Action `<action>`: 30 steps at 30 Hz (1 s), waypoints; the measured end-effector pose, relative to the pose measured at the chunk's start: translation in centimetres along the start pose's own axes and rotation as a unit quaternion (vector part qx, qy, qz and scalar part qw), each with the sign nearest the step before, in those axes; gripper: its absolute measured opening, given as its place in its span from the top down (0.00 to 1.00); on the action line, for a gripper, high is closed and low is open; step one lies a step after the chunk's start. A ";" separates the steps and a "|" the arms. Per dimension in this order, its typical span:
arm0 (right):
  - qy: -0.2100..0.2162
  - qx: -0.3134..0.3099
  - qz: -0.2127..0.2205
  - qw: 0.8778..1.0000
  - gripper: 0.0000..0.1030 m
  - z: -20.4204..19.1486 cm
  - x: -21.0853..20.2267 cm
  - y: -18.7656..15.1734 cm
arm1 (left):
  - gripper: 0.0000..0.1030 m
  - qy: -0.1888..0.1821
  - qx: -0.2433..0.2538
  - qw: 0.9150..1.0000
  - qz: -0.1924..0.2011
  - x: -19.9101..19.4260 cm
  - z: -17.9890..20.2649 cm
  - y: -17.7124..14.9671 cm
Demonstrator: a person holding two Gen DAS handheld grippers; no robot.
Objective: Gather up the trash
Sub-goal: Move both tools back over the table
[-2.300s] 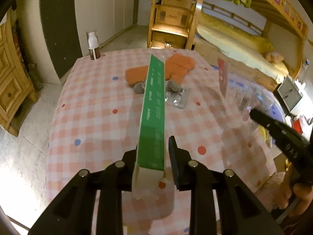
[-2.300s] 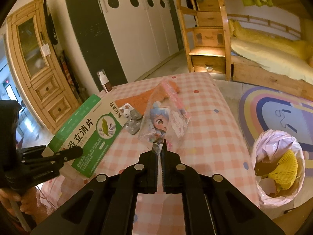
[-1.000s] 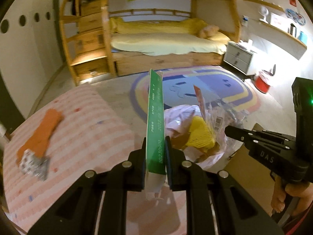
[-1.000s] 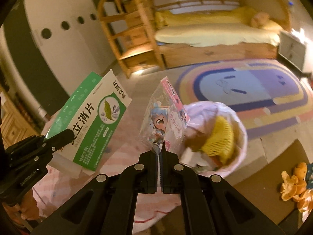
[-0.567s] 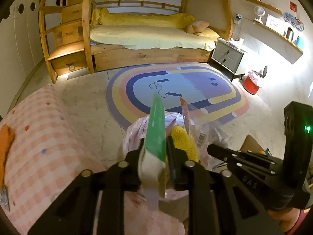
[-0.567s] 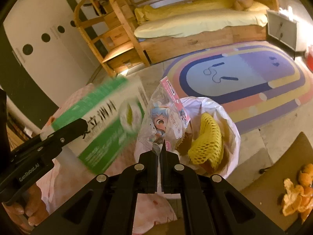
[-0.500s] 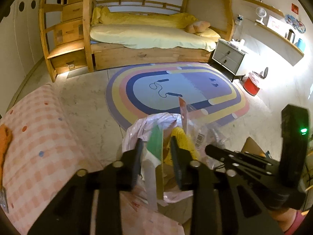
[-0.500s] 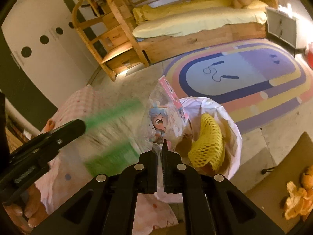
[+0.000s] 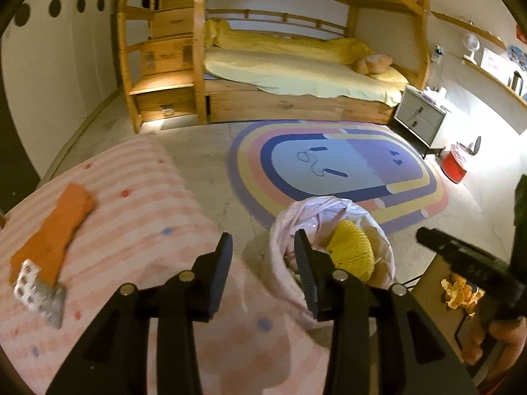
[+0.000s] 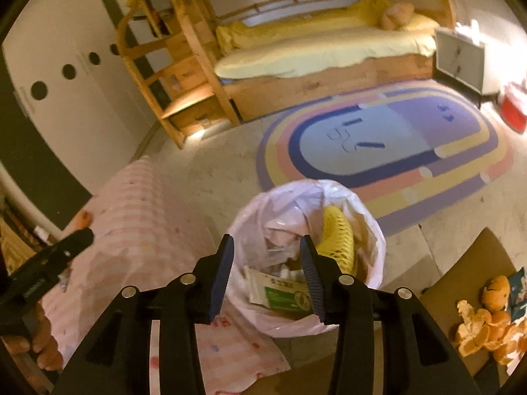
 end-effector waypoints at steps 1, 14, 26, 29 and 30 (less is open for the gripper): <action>0.004 -0.007 0.002 1.000 0.58 -0.7 -0.5 0.0 | 0.64 0.003 -0.001 1.000 0.000 -0.5 -0.4 -0.2; 0.045 -0.120 -0.013 0.992 0.58 -13.4 -2.3 -2.5 | 0.57 0.099 -0.035 0.994 0.008 -8.2 -8.1 -5.8; 0.087 -0.231 -0.046 0.968 0.58 -26.4 2.6 -5.2 | 0.56 0.188 -0.119 0.975 0.002 -11.5 -21.6 -10.7; 0.100 -0.255 -0.054 0.960 0.58 -28.9 4.3 -5.9 | 0.55 0.196 -0.136 0.971 0.004 -11.2 -24.0 -11.1; 0.105 -0.264 -0.059 0.957 0.58 -29.8 5.0 -6.3 | 0.55 0.196 -0.140 0.970 0.005 -11.0 -24.6 -11.1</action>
Point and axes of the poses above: each gripper's, at about its wrist camera, not at the fingertips, and x roughly the way its jaws point, z to its right, y to its top, the point moved 2 cm from there along x, roughly the way its jaws point, and after that the axes turned 2 degrees about -z, right-handed, at the moved point
